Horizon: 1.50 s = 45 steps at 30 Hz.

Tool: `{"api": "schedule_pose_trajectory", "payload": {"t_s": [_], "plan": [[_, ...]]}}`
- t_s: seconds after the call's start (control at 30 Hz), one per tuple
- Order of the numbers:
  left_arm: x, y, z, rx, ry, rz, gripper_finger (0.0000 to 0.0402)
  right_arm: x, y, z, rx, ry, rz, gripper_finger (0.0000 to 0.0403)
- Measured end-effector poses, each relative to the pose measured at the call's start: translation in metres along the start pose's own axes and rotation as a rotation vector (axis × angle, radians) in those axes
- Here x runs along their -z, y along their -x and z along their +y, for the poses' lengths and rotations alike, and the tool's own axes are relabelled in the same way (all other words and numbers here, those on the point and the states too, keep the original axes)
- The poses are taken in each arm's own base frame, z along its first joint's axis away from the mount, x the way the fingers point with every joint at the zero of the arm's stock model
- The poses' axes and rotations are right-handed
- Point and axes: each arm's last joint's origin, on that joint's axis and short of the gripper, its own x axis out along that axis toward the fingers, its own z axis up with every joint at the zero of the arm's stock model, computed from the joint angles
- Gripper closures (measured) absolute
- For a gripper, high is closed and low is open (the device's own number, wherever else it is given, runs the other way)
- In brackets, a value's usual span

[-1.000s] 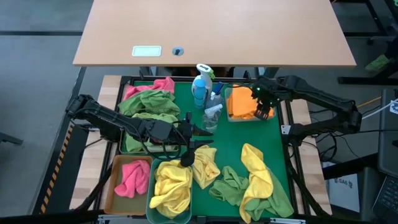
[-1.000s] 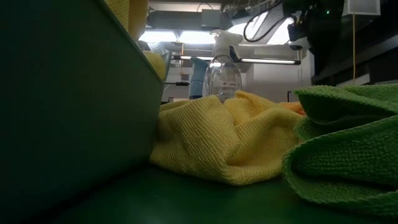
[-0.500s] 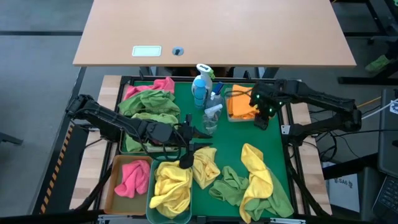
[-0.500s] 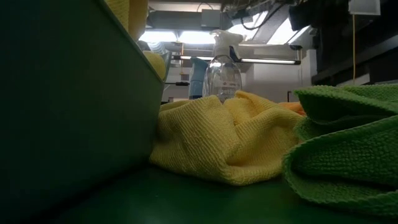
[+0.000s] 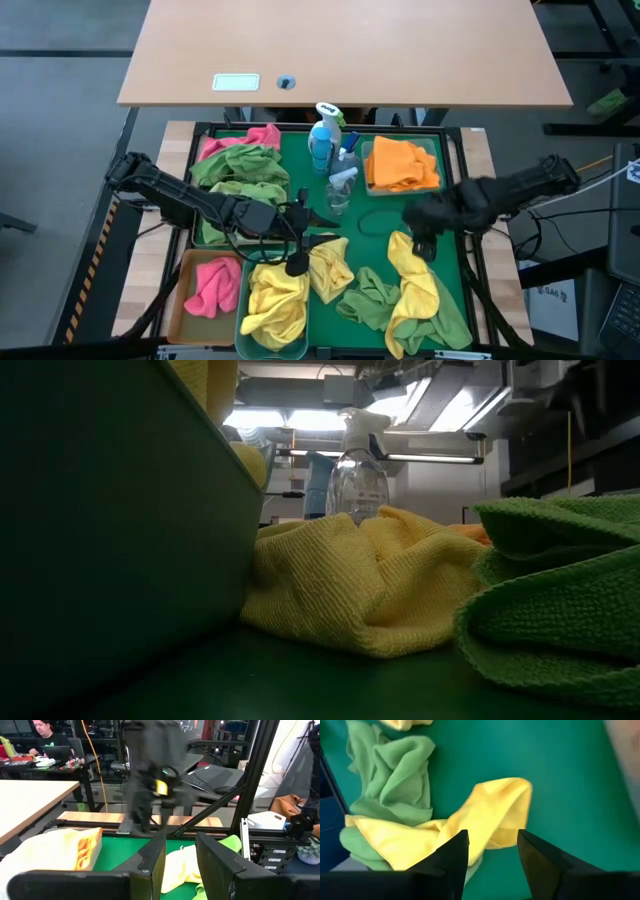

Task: Sort microfiber towel by color & place in baskets
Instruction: Put the yellow towel into the blue bin

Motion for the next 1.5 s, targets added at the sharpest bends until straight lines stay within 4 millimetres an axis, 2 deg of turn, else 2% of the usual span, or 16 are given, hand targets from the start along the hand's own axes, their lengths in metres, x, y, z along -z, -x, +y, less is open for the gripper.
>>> {"api": "schedule_pose_trajectory", "payload": {"t_s": [0.13, 0.27, 0.5, 0.67, 1.03, 1.17, 1.33, 1.5], "plan": [[0.0, 0.0, 0.0, 0.0, 0.0, 0.0, 0.0299, 0.017, -0.024, 0.013, 0.05, 0.007, -0.022, 0.0233], [0.0, 0.0, 0.0, 0.0, 0.0, 0.0, 0.0299, 0.033, -0.053, 0.014, 0.09, -0.037, -0.027, 0.0233], [0.0, 0.0, 0.0, 0.0, 0.0, 0.0, 0.0299, 0.048, -0.101, 0.006, 0.074, -0.07, -0.066, 0.0233], [0.0, 0.0, 0.0, 0.0, 0.0, 0.0, 0.0299, 0.055, -0.121, -0.004, 0.1, -0.078, -0.099, 0.0233], [0.0, 0.0, 0.0, 0.0, 0.0, 0.0, 0.0299, 0.059, -0.129, -0.009, 0.107, -0.078, -0.103, 0.0237], [0.0, 0.0, 0.0, 0.0, 0.0, 0.0, 0.0299, 0.056, -0.129, -0.005, 0.065, -0.064, -0.13, 0.0281], [0.0, 0.0, 0.0, -0.001, 0.0, 0.0, 0.0299, 0.051, -0.129, 0.001, 0.012, 0.004, -0.185, 0.0388], [0.0, 0.0, 0.0, -0.002, 0.001, -0.002, 0.0299, 0.045, -0.122, 0.008, -0.024, 0.019, -0.215, 0.0385]]}}
